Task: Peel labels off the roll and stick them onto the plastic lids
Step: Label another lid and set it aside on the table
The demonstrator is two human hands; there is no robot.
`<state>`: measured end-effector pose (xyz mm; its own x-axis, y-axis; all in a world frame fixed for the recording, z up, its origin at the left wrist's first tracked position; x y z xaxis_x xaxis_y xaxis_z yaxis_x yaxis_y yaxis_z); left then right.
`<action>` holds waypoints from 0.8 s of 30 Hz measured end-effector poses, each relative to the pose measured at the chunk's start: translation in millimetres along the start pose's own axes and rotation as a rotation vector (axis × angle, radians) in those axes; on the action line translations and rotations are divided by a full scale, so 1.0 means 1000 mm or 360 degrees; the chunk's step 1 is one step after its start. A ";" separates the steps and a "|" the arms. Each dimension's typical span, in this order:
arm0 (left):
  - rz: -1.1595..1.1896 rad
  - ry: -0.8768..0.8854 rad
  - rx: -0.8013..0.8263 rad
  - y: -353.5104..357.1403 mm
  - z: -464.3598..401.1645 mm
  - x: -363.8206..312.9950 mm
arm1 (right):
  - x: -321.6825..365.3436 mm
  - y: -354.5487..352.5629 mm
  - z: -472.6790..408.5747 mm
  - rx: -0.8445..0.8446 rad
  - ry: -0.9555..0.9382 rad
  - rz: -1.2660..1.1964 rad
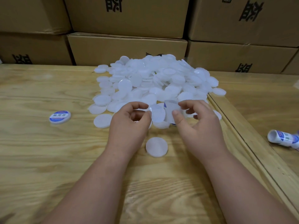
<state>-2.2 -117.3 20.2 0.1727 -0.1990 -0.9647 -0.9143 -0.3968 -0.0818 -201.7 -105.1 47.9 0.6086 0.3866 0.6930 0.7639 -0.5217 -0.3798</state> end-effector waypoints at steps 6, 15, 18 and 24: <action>-0.0026 0.0021 0.0093 0.007 0.001 -0.002 | -0.017 0.017 0.001 0.0302 0.0044 0.0550; -0.0040 0.0003 0.0047 0.001 -0.001 -0.002 | -0.030 -0.008 -0.011 0.0176 0.0095 0.0686; 0.0021 -0.0014 0.0042 -0.001 -0.002 -0.001 | -0.032 -0.012 -0.014 0.0158 0.0125 0.0756; 0.0248 -0.0123 -0.0056 -0.008 -0.005 0.001 | -0.026 0.000 -0.009 0.0240 0.0036 0.0848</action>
<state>7.3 -119.0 21.3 0.0001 -0.1918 -0.9814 -0.9142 -0.3977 0.0776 -219.5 -121.6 35.8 0.9158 0.0815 0.3934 0.3748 -0.5254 -0.7638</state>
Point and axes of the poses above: each hand's wrist, its own z-axis away from the middle knuckle, its own y-axis out of the palm, x = y × z, the point moved 6 cm from there along -z, towards the middle knuckle, and after that the axes turned 7 degrees about -x, right-handed, at the moved point
